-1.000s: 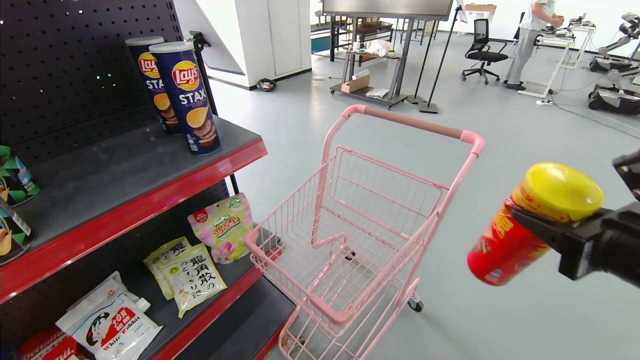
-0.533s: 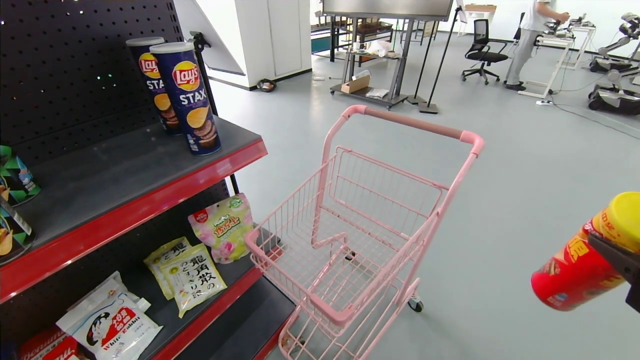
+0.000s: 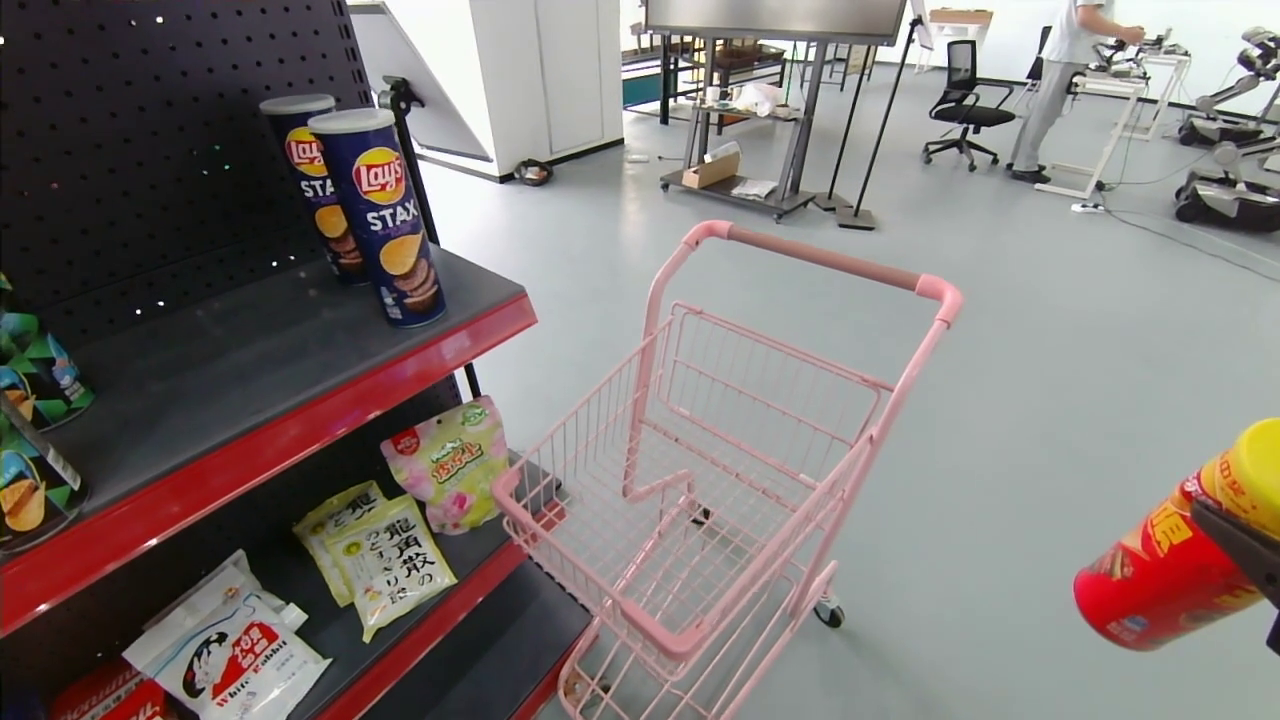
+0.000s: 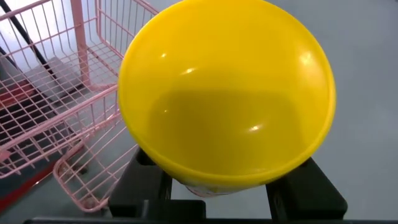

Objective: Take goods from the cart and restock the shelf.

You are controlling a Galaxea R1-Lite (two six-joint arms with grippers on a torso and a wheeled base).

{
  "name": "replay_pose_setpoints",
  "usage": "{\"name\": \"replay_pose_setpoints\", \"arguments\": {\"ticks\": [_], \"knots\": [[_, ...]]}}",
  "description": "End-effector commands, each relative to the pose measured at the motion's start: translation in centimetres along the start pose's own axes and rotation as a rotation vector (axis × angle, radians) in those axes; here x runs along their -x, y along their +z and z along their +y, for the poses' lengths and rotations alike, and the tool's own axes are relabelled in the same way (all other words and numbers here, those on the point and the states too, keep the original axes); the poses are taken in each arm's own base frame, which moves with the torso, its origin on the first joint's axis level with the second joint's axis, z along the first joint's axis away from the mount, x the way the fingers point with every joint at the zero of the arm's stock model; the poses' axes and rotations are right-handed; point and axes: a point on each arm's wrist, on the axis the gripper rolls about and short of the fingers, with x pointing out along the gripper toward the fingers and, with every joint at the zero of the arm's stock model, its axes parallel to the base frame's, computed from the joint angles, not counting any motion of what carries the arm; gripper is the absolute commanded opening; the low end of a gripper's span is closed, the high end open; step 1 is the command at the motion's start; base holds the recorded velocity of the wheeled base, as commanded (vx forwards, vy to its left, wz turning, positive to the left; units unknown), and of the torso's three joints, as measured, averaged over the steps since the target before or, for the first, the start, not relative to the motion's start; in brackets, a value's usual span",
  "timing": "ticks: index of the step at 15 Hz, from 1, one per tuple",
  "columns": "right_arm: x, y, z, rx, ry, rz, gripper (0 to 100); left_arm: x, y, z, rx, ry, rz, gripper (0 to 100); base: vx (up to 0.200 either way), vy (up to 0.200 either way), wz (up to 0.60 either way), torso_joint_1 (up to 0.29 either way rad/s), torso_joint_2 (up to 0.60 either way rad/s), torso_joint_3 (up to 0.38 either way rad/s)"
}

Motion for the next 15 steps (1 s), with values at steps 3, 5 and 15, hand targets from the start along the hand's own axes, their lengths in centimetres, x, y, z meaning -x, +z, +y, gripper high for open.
{"name": "replay_pose_setpoints", "arguments": {"ticks": [3, 5, 15], "knots": [[-0.01, -0.34, 0.06, 0.002, 0.002, 0.012, 0, -0.01, 0.00, 0.00, 0.000, 0.000, 0.001, 100, 0.000, 0.000, 0.00, 0.225, -0.56, -0.346], [-0.04, -0.35, 0.06, 0.003, 0.002, 0.013, 0, -0.01, 0.00, 0.00, 0.000, 0.000, 0.001, 100, 0.000, 0.000, 0.00, 0.210, -0.52, -0.310], [-0.14, -0.43, 0.14, 0.005, 0.009, 0.021, 0, -0.01, 0.00, 0.00, 0.000, 0.000, 0.001, 100, 0.000, 0.000, 0.00, 0.165, -0.38, -0.223]]}}
